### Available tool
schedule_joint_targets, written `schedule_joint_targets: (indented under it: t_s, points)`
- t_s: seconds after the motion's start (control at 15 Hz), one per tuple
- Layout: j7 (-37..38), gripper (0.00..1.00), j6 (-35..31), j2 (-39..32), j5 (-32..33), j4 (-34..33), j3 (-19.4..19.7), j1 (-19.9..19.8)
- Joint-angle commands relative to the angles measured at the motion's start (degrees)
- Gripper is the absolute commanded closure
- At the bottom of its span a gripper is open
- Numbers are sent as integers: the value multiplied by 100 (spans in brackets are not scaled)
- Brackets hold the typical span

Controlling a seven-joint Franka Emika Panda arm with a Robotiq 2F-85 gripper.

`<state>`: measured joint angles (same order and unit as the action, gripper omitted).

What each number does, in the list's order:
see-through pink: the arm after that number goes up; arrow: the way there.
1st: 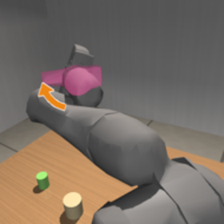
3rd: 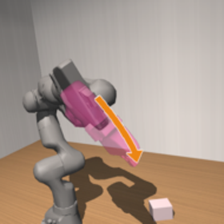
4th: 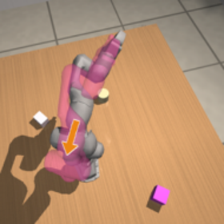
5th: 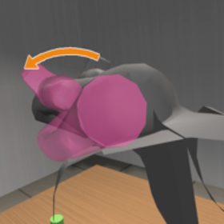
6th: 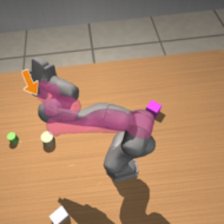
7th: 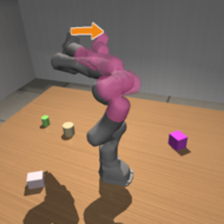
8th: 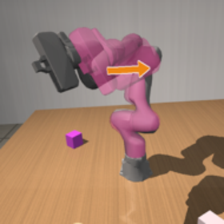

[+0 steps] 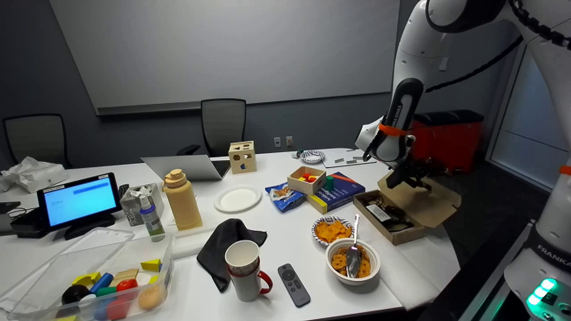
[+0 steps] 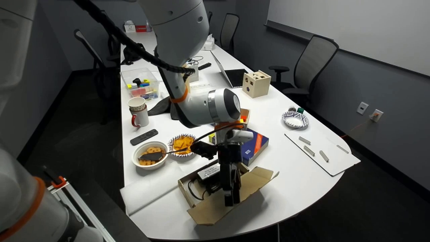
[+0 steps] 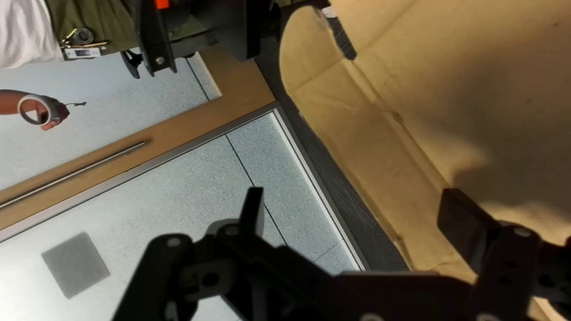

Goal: Open the cardboard box

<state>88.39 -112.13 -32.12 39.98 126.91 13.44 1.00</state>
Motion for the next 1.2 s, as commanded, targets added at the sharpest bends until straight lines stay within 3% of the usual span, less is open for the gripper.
schedule_joint_targets:
  t_s: [0.0, 0.27, 0.73, 1.13]
  points:
    - [563, 0, -1064, -143, 79, 169, -31, -223]
    - [962, 0, -2166, -489, 37, 151, 66, -212]
    - [1394, 0, -3515, -1043, -74, 44, 332, -53]
    - [1141, 0, -4285, -1494, -834, -265, 288, -63]
